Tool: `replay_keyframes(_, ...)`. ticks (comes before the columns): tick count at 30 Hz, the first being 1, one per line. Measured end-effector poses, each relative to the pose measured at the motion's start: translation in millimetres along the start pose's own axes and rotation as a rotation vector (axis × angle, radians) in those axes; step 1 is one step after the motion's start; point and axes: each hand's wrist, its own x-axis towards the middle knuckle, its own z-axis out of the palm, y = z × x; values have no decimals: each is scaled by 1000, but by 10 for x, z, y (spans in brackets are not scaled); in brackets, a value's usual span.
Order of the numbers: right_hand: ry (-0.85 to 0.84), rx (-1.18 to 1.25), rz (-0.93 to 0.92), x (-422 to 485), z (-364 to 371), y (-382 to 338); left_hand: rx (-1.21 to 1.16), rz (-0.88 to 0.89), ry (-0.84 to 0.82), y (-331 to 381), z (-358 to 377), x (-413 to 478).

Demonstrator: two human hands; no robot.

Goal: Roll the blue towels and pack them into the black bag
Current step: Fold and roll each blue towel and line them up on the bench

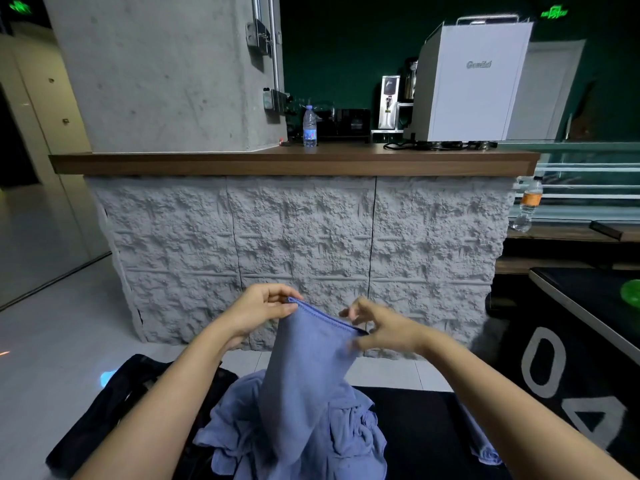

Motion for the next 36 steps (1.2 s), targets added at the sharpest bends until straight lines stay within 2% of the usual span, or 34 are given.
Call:
replay_keyframes(1,28,-4,-15,25,57,1,-7,6,-10,18,1,-2)
replay_keyframes(4,147,-211,-44,122,87,1,32,-7,19,65,-27,-2)
replay_keyframes(6,261,-236,-53,153,8,-73,86,22,167,84,-53,18)
replay_keyframes(8,488,-158,-116,148,-114,-190,71,106,363,87,-58,101)
replay_keyframes(9,607,-124,-153,145,-167,-231,57,140,412,84,-41,160)
replay_keyframes(10,653,-153,-153,142,-207,-228,77,150,406,74,4,217)
replay_keyframes(13,468,-441,54,52,-219,-29,214,63,303,-73,222,329)
replay_keyframes(15,532,-313,145,-83,-277,206,203,55,297,-137,377,361)
replay_keyframes(17,591,-125,158,-212,-360,313,183,75,282,-125,517,394)
replay_keyframes(19,581,-31,166,-325,-427,381,153,79,245,-129,650,432)
replay_keyframes(23,557,-5,188,-443,-526,657,104,35,185,-310,940,585)
replay_keyframes(28,519,63,313,-444,-536,1237,160,-42,152,-772,1430,930)
replay_keyframes(31,650,47,291,-392,-647,1485,12,-108,174,-819,1682,1204)
replay_keyframes(34,853,-31,251,-399,-750,1648,-29,-24,200,-838,1876,1446)
replay_keyframes(36,907,-3,217,-476,-647,1824,-15,-3,188,-1019,2036,1467)
